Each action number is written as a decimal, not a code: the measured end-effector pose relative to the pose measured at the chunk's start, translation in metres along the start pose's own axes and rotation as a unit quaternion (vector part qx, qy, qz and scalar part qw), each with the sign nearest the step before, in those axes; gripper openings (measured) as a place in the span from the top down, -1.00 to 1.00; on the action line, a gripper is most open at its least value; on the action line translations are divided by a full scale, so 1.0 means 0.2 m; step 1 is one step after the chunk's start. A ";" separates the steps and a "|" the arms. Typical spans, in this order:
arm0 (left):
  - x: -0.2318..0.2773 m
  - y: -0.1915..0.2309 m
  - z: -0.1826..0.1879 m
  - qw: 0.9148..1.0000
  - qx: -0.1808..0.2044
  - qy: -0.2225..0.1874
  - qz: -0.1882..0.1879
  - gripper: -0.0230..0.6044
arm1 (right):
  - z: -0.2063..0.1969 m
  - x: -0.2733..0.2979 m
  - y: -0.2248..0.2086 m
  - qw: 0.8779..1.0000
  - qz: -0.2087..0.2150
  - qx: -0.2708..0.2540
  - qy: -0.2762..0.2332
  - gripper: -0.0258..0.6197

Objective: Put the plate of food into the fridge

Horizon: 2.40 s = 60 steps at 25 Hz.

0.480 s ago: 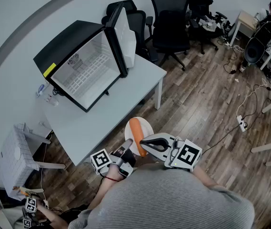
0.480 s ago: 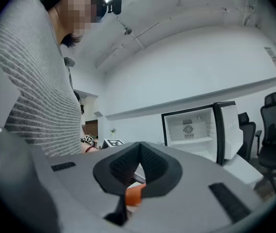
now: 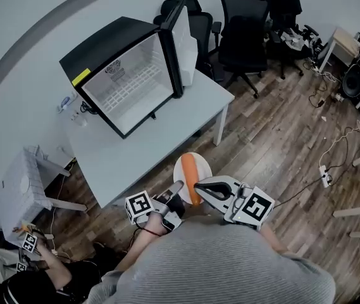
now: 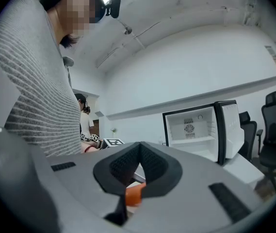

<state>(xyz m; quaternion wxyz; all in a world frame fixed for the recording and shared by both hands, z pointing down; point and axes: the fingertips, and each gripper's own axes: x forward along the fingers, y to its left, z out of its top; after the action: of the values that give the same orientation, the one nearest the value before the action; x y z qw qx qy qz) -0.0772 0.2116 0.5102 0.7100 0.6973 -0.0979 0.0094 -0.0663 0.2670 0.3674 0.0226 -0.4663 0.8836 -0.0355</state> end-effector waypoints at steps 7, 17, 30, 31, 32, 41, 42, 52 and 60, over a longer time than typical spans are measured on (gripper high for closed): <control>-0.02 0.03 0.01 1.000 0.007 -0.004 0.010 0.81 | 0.00 0.01 -0.01 1.000 0.006 0.006 -0.003 0.88; 0.01 0.01 0.00 1.000 0.003 -0.008 0.008 0.81 | 0.00 -0.11 -0.17 0.997 -0.057 0.032 -0.027 0.87; 0.01 -0.01 0.03 0.999 -0.017 -0.035 0.005 0.81 | -0.02 -0.20 -0.22 0.996 -0.066 0.047 -0.038 0.87; 0.02 -0.02 0.06 0.999 -0.020 -0.039 0.002 0.81 | -0.03 -0.18 -0.25 0.996 -0.070 0.048 -0.036 0.87; 0.02 -0.02 0.09 0.999 -0.023 -0.042 0.002 0.81 | -0.03 -0.16 -0.27 0.996 -0.072 0.050 -0.034 0.87; 0.11 -0.07 0.45 0.997 -0.022 -0.067 -0.015 0.81 | -0.01 0.08 -0.54 0.996 -0.063 0.062 -0.031 0.87; 0.12 -0.08 0.49 0.997 -0.020 -0.069 -0.013 0.81 | 0.00 0.12 -0.57 0.996 -0.060 0.065 -0.032 0.87; 0.21 -0.12 0.86 0.996 -0.026 -0.079 -0.009 0.81 | 0.05 0.44 -0.88 0.996 -0.042 0.068 -0.027 0.87; 0.23 -0.15 1.13 0.995 -0.033 -0.094 -0.025 0.81 | 0.06 0.66 -1.06 0.996 -0.043 0.072 -0.022 0.87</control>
<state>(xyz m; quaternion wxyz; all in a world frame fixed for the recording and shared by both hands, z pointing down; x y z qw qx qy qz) -0.0562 -0.0196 0.4886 0.7202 0.6736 -0.1471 -0.0766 0.0342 0.0390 0.3728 0.0739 -0.5015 0.8573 -0.0900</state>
